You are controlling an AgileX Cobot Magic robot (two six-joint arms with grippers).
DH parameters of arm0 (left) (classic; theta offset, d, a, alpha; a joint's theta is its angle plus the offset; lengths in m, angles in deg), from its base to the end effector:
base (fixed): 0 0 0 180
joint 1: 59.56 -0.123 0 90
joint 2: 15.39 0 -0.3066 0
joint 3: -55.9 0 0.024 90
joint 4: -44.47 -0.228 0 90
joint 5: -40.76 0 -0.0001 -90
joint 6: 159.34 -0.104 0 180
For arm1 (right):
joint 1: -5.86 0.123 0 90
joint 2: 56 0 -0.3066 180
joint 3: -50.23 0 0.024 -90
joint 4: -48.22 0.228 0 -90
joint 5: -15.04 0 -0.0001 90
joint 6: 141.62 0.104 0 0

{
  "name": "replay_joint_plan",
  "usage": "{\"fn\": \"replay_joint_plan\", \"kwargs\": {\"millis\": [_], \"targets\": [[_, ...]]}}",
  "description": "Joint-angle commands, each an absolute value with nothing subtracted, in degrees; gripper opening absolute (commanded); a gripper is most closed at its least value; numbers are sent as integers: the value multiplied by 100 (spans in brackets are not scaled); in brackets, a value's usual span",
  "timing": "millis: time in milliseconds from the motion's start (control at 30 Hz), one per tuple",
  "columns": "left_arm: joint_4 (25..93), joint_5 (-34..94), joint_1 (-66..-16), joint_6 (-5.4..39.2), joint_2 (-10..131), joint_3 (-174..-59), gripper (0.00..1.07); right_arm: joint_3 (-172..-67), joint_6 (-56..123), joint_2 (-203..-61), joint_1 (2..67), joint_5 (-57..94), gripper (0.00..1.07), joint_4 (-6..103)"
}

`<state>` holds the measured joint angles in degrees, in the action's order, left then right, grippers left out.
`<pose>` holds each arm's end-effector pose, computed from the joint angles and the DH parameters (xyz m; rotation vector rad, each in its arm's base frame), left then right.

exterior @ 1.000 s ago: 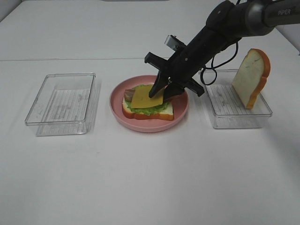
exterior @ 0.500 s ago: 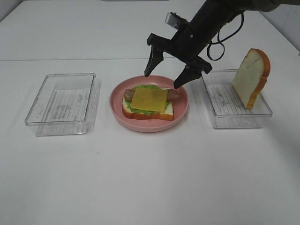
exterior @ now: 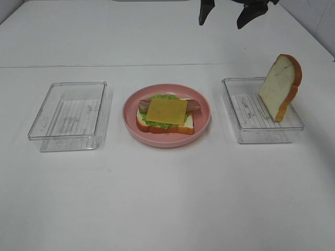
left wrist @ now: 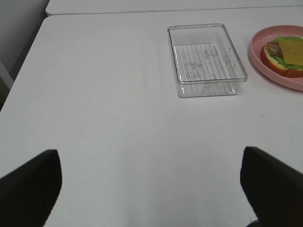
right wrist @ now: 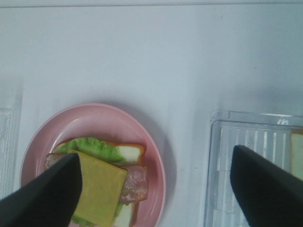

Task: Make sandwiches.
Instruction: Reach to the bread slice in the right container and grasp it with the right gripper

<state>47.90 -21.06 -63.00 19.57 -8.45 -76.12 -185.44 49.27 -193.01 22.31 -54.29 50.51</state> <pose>-0.0384 -0.0078 0.2640 -0.0374 2.0358 -0.0219 0.4755 0.1444 0.2995 -0.1226 2.6426 0.2164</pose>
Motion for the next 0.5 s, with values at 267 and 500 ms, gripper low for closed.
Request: {"fn": "replay_joint_plan", "kwargs": {"millis": [267,500], "targets": [[4825,-2089,-6288,1985,-953,-7595,94,-17988,4623,-18762,1188,-6111,82,5051],[4825,-2089,-6288,1985,-953,-7595,94,-17524,4520,-18756,684,-6111,81,5085]]}}
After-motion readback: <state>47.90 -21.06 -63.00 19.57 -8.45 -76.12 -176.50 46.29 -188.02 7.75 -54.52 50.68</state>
